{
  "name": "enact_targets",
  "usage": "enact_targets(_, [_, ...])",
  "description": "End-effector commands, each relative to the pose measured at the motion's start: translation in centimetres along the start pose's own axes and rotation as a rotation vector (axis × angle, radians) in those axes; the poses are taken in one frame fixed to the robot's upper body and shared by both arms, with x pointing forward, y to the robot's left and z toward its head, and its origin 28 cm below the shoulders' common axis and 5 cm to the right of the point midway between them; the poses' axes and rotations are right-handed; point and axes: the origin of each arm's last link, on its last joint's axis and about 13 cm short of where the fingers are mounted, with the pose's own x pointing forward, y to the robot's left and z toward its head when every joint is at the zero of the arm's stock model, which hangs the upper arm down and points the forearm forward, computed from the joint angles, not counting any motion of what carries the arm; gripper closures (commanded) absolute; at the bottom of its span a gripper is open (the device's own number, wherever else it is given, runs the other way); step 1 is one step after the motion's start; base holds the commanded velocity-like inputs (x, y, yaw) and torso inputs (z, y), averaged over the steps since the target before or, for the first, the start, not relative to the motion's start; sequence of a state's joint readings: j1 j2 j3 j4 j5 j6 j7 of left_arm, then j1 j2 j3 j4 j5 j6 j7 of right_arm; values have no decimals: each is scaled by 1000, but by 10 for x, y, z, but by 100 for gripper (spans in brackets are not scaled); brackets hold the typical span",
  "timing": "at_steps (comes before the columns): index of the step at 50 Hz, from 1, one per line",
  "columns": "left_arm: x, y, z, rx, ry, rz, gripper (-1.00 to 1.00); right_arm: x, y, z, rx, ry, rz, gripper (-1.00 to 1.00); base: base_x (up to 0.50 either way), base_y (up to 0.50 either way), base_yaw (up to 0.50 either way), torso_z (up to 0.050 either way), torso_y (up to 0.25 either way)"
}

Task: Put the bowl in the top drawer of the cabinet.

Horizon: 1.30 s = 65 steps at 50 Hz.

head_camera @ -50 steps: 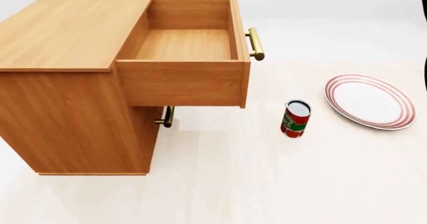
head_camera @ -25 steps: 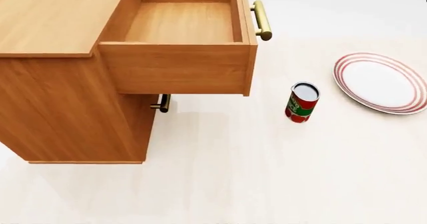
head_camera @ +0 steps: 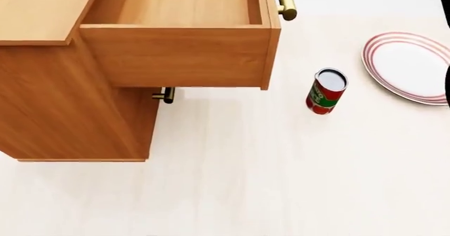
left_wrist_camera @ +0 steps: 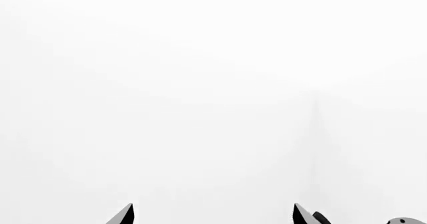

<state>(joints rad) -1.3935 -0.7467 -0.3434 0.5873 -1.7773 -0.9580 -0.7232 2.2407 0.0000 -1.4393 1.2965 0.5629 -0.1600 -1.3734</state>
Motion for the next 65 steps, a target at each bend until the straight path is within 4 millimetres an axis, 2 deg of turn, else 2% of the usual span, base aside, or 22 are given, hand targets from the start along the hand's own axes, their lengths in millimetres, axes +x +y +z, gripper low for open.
enact_targets(1, [0, 0, 0, -3, 0, 3, -100, 3, 1, -2, 27, -18, 34, 100, 0, 0, 0, 0, -131])
enact_targets(22, [0, 0, 0, -14, 0, 8, -100, 24, 8, -10, 51, -39, 135, 100, 0, 0, 0, 0, -23])
enact_targets(36, [0, 0, 0, -17, 3, 11, -100, 31, 11, -15, 76, -40, 153, 100, 0, 0, 0, 0, 0])
enact_targets(37, [0, 0, 0, -17, 3, 12, -100, 31, 11, -15, 78, -40, 153, -100, 0, 0, 0, 0, 0])
enact_targets(54, [0, 0, 0, -17, 5, 9, -100, 30, 12, -17, 97, -38, 150, -100, 0, 0, 0, 0, 0])
enact_targets(65, [0, 0, 0, -15, 6, 7, -100, 16, 6, -10, 96, -51, 115, -100, 0, 0, 0, 0, 0])
